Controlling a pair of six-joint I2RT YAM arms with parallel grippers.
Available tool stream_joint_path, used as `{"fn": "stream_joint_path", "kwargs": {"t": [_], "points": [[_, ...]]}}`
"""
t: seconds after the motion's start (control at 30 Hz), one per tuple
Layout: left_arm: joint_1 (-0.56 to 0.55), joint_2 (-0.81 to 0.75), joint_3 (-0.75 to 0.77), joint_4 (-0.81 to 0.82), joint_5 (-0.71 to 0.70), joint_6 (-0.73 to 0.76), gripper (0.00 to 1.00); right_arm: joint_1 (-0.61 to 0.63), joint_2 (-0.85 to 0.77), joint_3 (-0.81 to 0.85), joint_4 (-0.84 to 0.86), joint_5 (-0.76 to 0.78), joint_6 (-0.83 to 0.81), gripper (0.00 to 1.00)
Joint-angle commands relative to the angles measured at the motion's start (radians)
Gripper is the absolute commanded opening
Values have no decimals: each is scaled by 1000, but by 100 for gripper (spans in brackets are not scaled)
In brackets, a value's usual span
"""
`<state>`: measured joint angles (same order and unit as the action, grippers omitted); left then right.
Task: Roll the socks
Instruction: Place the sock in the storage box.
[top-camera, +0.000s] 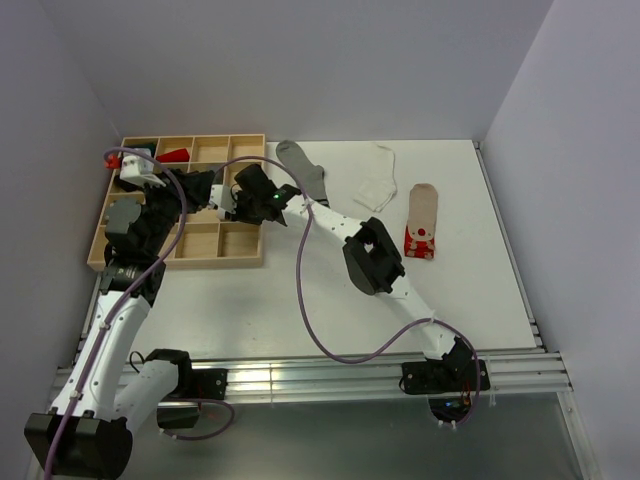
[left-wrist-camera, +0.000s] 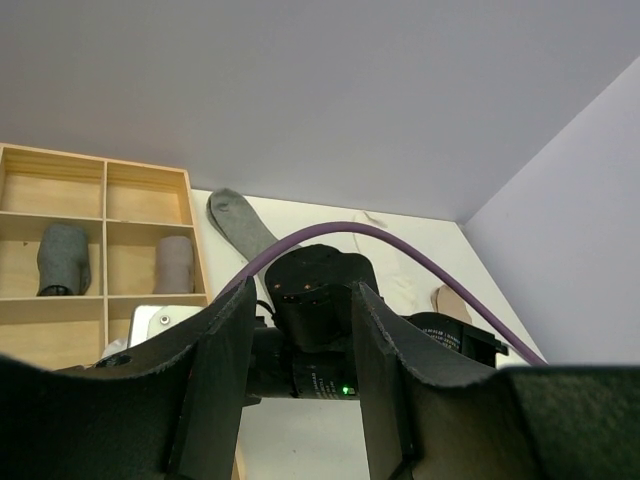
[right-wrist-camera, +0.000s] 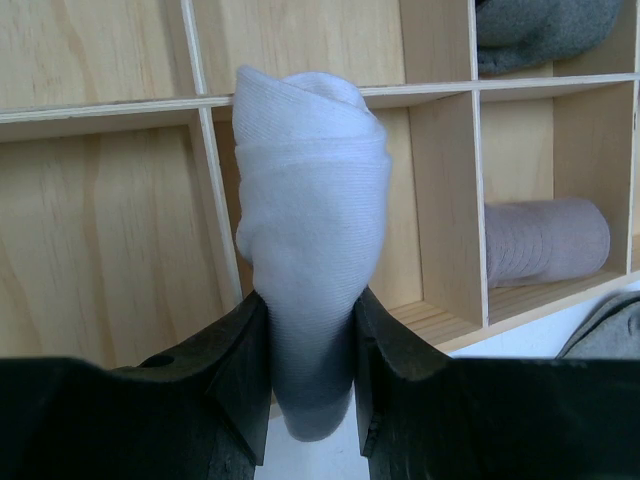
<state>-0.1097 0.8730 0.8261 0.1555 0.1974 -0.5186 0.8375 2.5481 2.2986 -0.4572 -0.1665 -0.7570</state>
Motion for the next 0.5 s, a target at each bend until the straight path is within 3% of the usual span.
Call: {"fn": "stream_joint_path", "kwargs": {"t": [0.0, 0.37, 0.47], "points": [[5, 0, -2, 50, 20, -17, 48, 18, 26, 45, -6, 8, -1, 0], [5, 7, -2, 55, 30, -21, 48, 18, 23, 45, -20, 7, -2, 0], [5, 7, -2, 53, 31, -20, 48, 18, 21, 42, -14, 8, -1, 7]]}}
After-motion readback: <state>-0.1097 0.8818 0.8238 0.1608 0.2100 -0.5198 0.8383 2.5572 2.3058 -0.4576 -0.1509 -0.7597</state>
